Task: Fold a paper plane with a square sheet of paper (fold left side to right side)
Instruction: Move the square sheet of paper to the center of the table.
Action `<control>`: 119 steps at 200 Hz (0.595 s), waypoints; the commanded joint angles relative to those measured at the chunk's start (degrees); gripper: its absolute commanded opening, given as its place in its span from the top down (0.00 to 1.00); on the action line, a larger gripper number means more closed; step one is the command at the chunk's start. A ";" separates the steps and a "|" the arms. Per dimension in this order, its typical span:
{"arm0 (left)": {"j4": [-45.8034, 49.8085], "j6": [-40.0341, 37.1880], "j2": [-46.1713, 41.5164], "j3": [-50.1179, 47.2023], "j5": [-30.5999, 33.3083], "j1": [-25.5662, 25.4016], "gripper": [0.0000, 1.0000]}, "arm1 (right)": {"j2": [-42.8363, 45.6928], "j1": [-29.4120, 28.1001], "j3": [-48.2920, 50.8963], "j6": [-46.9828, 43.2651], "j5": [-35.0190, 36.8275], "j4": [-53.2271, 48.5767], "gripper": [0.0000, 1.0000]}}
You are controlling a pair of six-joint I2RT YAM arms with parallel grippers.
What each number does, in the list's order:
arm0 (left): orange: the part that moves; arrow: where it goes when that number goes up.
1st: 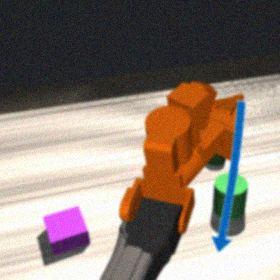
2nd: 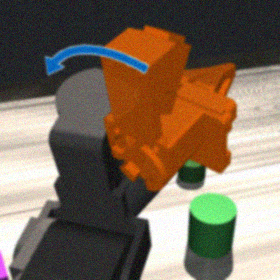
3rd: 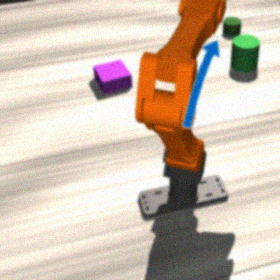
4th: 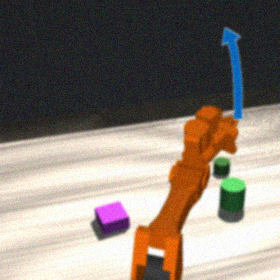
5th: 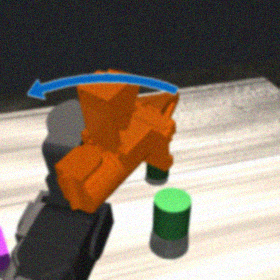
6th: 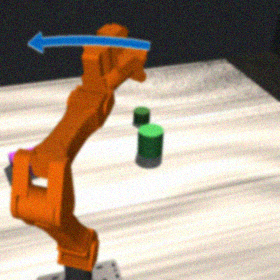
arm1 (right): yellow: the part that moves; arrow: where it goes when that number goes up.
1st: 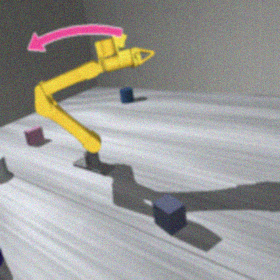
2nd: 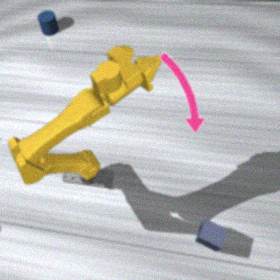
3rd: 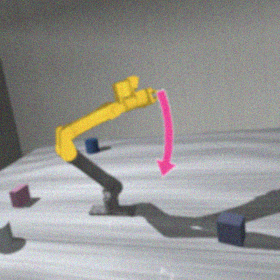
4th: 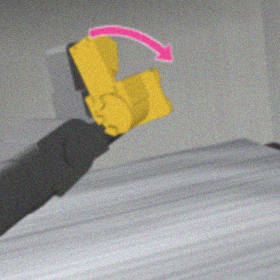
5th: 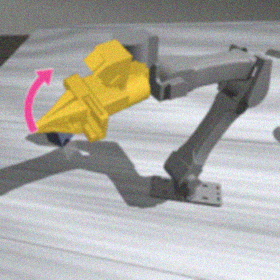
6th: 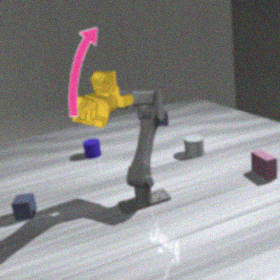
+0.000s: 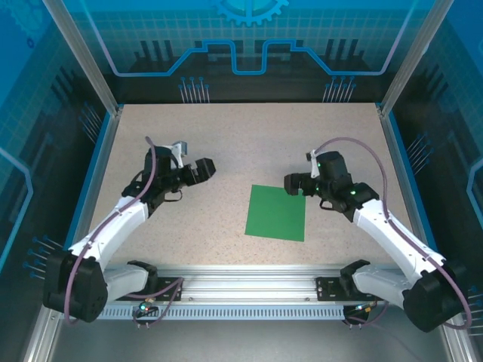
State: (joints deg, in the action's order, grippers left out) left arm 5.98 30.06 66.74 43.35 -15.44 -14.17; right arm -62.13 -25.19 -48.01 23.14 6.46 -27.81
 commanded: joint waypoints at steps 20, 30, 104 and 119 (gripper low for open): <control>-1.63 0.81 1.94 -1.44 -1.85 -1.82 0.01 | -2.81 -8.82 -0.55 9.36 2.22 -14.14 0.00; -2.11 0.83 2.46 -1.47 -1.71 -1.82 0.01 | -4.13 -10.71 -0.92 10.10 2.56 -15.57 0.00; -2.84 0.52 3.24 -1.52 -0.95 -1.86 0.01 | -16.47 -19.63 -2.04 13.17 4.40 -15.43 0.02; -2.51 0.48 2.91 -1.59 -0.65 -1.85 0.01 | -19.50 -19.66 -4.20 12.43 3.86 -14.03 0.05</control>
State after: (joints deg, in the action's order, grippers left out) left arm 4.05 30.13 70.19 42.59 -16.36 -15.88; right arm -77.97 -44.16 -48.88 35.00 10.11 -42.92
